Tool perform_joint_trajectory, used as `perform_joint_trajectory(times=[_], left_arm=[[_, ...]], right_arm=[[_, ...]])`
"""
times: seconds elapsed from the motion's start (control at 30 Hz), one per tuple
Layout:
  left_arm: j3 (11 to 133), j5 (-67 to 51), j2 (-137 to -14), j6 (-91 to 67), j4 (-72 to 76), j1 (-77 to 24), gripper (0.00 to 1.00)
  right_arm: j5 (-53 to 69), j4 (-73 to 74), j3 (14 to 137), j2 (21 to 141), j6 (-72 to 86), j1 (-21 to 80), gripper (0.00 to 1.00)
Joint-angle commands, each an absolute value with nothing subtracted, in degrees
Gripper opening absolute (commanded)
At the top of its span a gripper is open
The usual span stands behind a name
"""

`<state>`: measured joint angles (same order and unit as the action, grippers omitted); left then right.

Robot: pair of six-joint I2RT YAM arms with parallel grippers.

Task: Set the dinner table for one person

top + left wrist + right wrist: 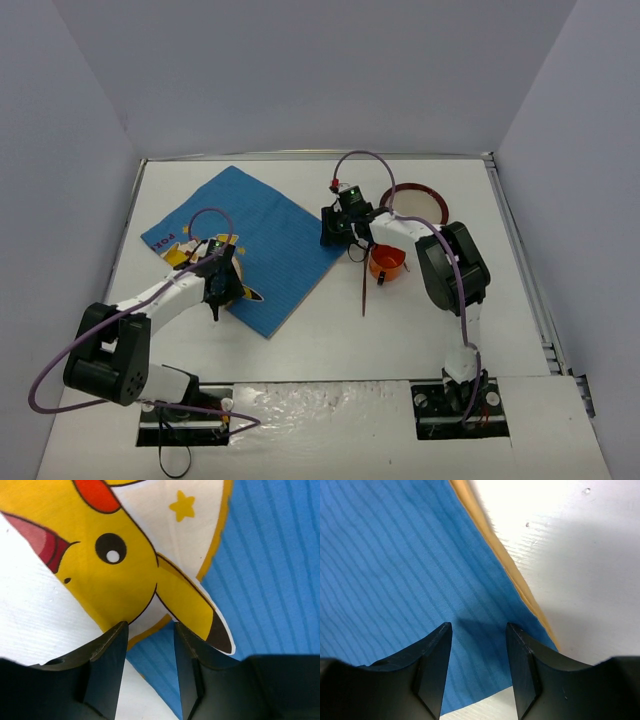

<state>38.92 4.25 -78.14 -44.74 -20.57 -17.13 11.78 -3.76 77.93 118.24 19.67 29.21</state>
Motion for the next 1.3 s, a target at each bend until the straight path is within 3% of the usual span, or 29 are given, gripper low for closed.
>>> perform_joint_trajectory(times=[0.0, 0.17, 0.4, 0.47, 0.6, 0.7, 0.8, 0.93, 1.27], left_arm=[[36.19, 5.84, -73.24, -47.03, -27.28, -16.28, 0.37], [39.36, 7.12, -66.74, -44.31, -30.91, -15.08, 0.38], [59.28, 3.38, -71.23, -29.27, -24.82, -14.23, 0.67], [67.25, 2.66, -78.31, -23.56, -22.22, -13.64, 0.83], [80.93, -0.67, -88.19, -18.12, -20.01, -10.22, 0.93], [90.33, -6.34, -99.21, -17.03, -18.72, -7.50, 0.92], [98.86, -10.68, -108.92, -15.74, -18.57, -6.36, 0.81], [105.15, -14.25, -115.35, -13.75, -17.64, -6.33, 0.75], [110.28, -14.71, -127.72, -17.11, -8.26, -3.98, 0.64]], right_arm=[[8.00, -0.80, 75.69, 113.71, 21.80, 29.07, 0.45], [7.17, -0.20, 76.54, 109.43, 20.02, 30.29, 0.46], [7.69, -0.26, 82.77, 105.43, 12.22, 36.43, 0.51], [7.97, -0.26, 83.63, 105.39, 9.88, 38.03, 0.52], [9.76, -0.48, 83.16, 106.03, 7.57, 39.18, 0.54], [12.84, -1.47, 82.48, 107.08, 6.20, 40.30, 0.54], [14.95, -4.02, 80.39, 107.46, 5.21, 41.46, 0.55], [16.52, -8.56, 76.24, 107.97, 5.26, 42.47, 0.55], [16.97, -15.05, 70.78, 113.47, 6.18, 44.47, 0.55]])
